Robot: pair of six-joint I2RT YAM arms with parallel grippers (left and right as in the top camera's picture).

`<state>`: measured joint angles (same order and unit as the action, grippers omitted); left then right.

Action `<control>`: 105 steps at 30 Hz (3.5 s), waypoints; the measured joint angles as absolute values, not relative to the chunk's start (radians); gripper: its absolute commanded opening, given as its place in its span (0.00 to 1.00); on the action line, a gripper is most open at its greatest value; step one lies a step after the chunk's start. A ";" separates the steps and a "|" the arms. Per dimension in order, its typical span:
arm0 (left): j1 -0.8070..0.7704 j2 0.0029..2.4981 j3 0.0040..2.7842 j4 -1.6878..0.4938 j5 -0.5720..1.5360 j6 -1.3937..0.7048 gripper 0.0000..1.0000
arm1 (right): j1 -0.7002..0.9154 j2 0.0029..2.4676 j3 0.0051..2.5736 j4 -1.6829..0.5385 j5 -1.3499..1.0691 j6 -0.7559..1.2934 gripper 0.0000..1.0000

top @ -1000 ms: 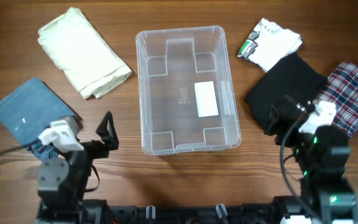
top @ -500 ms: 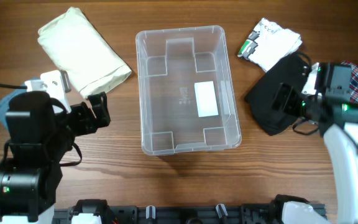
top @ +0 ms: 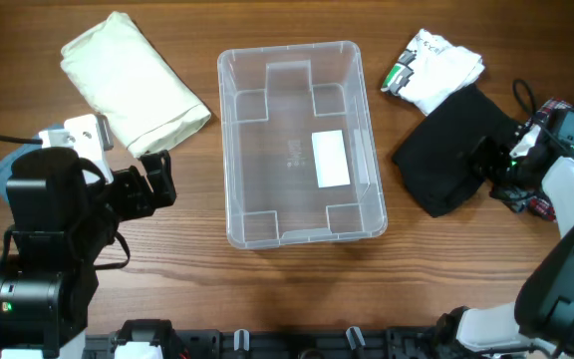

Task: Pack container
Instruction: 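Reach the right gripper to the black folded garment and grasp it, then carry the black garment into the bin and release it, then grasp the white printed shirt with the right gripper and lift it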

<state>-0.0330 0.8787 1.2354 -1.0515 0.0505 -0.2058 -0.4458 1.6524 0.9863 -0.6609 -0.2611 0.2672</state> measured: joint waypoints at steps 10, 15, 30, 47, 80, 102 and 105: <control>-0.033 0.879 1.235 -1.053 0.051 -0.203 1.00 | -0.449 1.795 0.958 -0.480 -0.456 0.231 0.05; -0.033 0.879 1.235 -1.050 0.051 -0.203 1.00 | -0.448 1.798 0.958 -0.501 -0.559 0.231 0.04; -0.033 0.879 1.235 -1.048 0.051 -0.203 1.00 | -0.036 1.138 1.285 -0.667 -0.563 0.234 0.04; -0.033 0.879 1.235 -1.063 0.051 -0.203 1.00 | 0.511 2.015 1.630 -0.754 -0.409 0.099 0.04; -0.033 0.905 1.235 -1.070 0.051 -0.203 1.00 | -0.154 1.864 1.704 -0.870 -0.121 0.374 1.00; -0.033 0.905 1.235 -1.116 0.051 -0.203 1.00 | -0.277 2.322 1.712 -0.473 -0.556 0.422 0.33; -0.033 0.905 1.235 -1.117 0.051 -0.203 1.00 | -0.259 2.349 1.711 -0.463 -0.570 0.455 0.04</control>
